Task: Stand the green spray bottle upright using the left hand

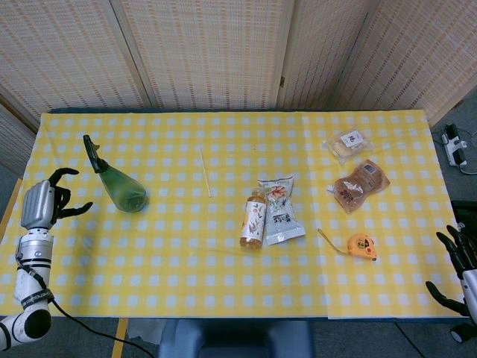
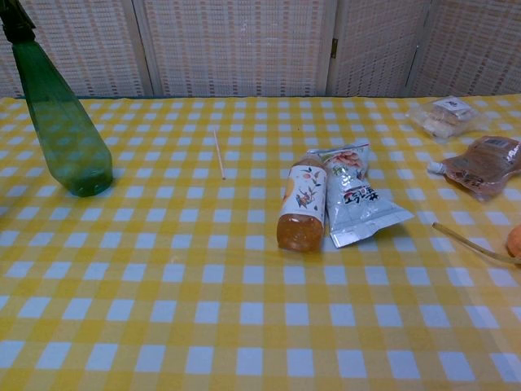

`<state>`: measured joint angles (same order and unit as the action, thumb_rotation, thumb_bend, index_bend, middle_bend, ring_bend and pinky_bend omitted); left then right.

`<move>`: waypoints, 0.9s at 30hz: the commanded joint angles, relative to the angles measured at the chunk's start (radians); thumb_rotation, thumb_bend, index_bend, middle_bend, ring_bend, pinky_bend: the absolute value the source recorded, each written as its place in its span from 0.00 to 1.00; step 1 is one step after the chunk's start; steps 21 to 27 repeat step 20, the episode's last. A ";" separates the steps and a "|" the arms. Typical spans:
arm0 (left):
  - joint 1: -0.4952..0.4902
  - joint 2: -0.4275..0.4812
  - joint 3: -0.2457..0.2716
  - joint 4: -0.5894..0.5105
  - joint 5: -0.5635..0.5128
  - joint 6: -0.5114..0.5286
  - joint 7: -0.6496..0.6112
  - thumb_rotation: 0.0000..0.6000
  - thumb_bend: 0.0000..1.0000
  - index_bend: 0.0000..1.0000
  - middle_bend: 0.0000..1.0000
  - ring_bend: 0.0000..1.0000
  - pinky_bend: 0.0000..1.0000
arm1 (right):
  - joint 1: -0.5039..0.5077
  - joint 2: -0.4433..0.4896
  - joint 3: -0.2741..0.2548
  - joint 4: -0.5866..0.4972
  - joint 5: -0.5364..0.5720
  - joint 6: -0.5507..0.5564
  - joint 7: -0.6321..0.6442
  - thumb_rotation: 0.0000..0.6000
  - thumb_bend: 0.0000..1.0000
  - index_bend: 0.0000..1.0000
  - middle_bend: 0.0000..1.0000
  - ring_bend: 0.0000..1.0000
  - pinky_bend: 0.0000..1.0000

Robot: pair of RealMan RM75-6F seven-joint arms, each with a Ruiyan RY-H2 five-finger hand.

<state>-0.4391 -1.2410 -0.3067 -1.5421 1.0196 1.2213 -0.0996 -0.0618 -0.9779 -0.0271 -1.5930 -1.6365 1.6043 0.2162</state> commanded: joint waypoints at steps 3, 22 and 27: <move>0.181 0.065 0.242 0.108 0.443 0.214 -0.162 1.00 0.12 0.40 0.80 0.74 0.83 | 0.010 -0.008 -0.001 -0.001 -0.004 -0.016 -0.013 1.00 0.31 0.00 0.00 0.00 0.00; 0.359 0.039 0.322 -0.041 0.436 0.363 0.302 1.00 0.09 0.04 0.00 0.00 0.00 | 0.036 -0.075 -0.007 -0.020 -0.028 -0.053 -0.145 1.00 0.30 0.00 0.00 0.00 0.00; 0.359 0.039 0.322 -0.041 0.436 0.363 0.302 1.00 0.09 0.04 0.00 0.00 0.00 | 0.036 -0.075 -0.007 -0.020 -0.028 -0.053 -0.145 1.00 0.30 0.00 0.00 0.00 0.00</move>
